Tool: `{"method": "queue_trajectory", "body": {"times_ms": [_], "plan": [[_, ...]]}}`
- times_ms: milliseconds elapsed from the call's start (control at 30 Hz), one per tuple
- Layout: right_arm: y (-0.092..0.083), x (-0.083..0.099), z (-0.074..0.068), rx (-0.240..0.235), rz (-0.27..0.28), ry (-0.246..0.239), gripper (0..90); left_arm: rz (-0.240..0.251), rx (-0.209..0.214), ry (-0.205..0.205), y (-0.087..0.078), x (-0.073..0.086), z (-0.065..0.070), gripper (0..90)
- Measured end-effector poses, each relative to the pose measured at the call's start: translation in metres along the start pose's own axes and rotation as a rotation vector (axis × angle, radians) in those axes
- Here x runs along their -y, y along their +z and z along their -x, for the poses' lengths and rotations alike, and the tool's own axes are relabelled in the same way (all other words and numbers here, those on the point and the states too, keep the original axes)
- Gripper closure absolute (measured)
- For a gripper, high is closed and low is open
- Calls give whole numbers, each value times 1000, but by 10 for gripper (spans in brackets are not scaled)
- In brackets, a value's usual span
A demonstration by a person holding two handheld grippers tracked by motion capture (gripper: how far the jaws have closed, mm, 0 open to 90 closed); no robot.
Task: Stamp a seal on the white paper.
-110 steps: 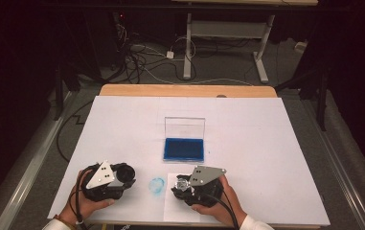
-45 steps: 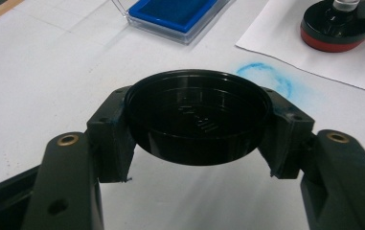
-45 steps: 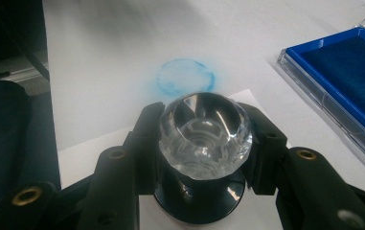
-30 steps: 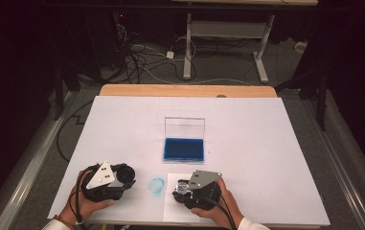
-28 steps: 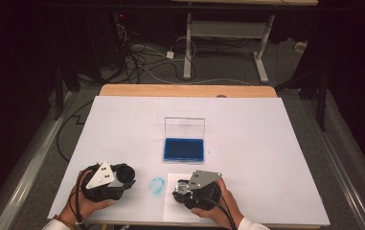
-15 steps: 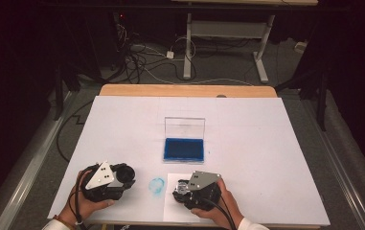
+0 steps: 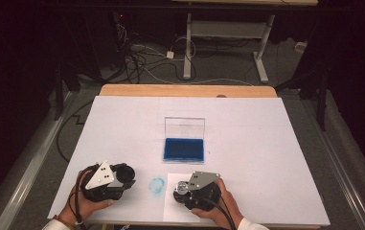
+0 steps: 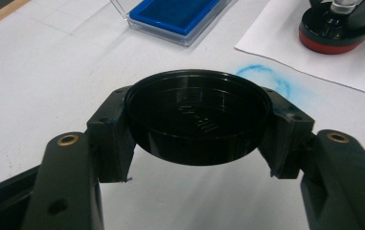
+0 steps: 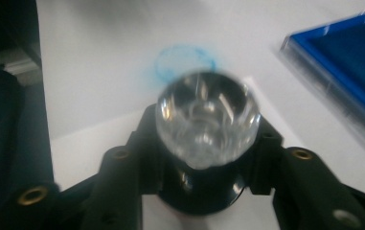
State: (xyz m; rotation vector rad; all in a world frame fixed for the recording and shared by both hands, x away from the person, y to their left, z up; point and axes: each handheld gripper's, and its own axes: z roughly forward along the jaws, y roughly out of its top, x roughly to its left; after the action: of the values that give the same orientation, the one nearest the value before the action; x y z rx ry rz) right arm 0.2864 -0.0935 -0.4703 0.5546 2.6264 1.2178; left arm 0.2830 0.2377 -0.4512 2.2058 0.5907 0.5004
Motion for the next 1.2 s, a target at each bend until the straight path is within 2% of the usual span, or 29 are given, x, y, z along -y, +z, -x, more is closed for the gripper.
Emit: {"method": "queue_trajectory", "body": {"times_ms": [33,67,100,167,200,233,300,400,433,533,567,633,733,833,867,933,1033,1100,1200], "plan": [[0,0,-1,7,1,-8,606,1,2,1,0,0,0,362],[0,-2,-4,18,-6,-45,607,-1,3,0,0,0,-1,362],[0,-4,-4,20,-16,-57,609,-2,1,-2,1,0,-1,362],[0,-3,-2,8,-4,-26,633,-3,0,0,1,0,-1,362],[0,-1,-1,2,18,-15,704,-1,2,1,0,0,-1,362],[-1,-1,0,-3,25,-2,718,1,3,2,0,0,-1,362],[-1,-2,0,-6,18,-20,718,2,0,-2,0,0,-2,362],[-1,-1,0,-4,23,-11,715,3,1,0,0,0,-1,362],[-1,-1,0,-3,22,-10,706,3,1,0,-1,0,-1,362],[-1,0,1,1,5,-7,558,6,0,0,-1,0,-1,362],[-1,0,1,11,11,5,534,6,-1,0,-2,0,-1,361],[-2,0,2,-7,14,3,537,5,0,1,-1,0,-2,361],[-4,-2,-1,-9,35,-9,504,3,2,0,-1,0,-2,362],[-5,-3,0,-3,42,-18,451,4,2,0,-1,0,-2,362],[-6,-4,0,5,50,-6,430,5,2,0,-1,0,-2,362],[-9,-5,0,8,71,-4,436,4,2,0,-1,0,-2,362],[-12,-7,0,8,88,-10,501,4,3,-1,-1,0,-2,362],[-13,-7,0,3,86,-14,562,2,4,-1,-1,0,-2,362],[-13,-7,-1,5,81,-22,567,2,5,-1,0,0,-1,362]]}}
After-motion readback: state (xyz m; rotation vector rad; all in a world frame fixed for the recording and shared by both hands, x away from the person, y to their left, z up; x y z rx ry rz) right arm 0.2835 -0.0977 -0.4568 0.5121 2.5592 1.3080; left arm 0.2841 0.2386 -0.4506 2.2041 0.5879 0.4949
